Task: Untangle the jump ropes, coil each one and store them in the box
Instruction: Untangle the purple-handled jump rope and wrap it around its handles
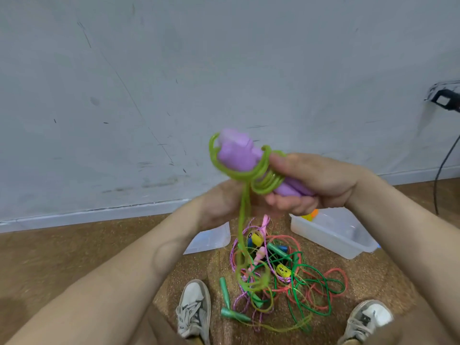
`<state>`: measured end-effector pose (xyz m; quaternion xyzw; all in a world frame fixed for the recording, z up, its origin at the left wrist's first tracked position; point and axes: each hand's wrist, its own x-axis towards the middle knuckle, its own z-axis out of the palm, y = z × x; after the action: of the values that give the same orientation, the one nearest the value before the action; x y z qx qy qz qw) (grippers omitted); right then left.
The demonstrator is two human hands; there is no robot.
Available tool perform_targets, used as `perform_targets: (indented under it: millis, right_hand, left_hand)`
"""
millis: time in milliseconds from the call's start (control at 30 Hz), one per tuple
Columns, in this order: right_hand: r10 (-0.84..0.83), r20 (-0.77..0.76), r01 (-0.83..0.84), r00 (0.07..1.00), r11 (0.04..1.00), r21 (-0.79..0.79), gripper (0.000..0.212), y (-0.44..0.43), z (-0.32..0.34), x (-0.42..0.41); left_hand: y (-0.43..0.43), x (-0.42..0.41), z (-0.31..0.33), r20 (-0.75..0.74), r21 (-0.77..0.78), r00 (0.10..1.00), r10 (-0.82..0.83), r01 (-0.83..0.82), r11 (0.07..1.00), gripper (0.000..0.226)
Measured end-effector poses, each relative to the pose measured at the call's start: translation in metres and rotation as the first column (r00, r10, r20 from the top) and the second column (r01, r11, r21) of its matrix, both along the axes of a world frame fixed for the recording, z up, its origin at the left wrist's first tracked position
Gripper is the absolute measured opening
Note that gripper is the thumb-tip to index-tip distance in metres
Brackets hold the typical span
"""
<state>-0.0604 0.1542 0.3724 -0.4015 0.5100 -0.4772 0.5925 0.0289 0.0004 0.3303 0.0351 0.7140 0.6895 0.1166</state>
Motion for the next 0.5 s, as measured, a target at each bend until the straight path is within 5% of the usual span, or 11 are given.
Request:
perform_targets:
  millis: [100,167,267,367,500]
  right_hand:
    - [-0.044,0.216,0.048,0.975,0.999,-0.012,0.059,-0.002,-0.002,-0.005]
    - [-0.1,0.256,0.106,0.962,0.994,-0.008,0.058,-0.004,-0.005,-0.005]
    - [-0.159,0.279,0.166,0.947,0.986,-0.001,0.059,-0.006,-0.006,-0.004]
    - [-0.124,0.336,0.143,0.934,0.989,-0.034,0.051,-0.007,-0.005,-0.003]
    - [-0.147,0.32,0.178,0.936,0.982,-0.069,0.036,-0.006,-0.002,0.0]
  left_hand:
    - [-0.013,-0.005,0.006,0.128,0.307,0.987,0.102,-0.137,0.942,0.04]
    - [-0.016,-0.005,0.008,0.133,0.405,0.984,0.12,-0.164,0.899,0.031]
    - [-0.017,-0.007,0.004,0.013,0.215,0.97,0.245,-0.242,0.946,0.012]
    - [-0.021,-0.008,0.005,-0.118,-0.109,0.952,0.282,-0.295,0.949,0.019]
    - [-0.022,-0.008,0.004,-0.077,-0.176,0.979,0.191,-0.202,0.964,0.034]
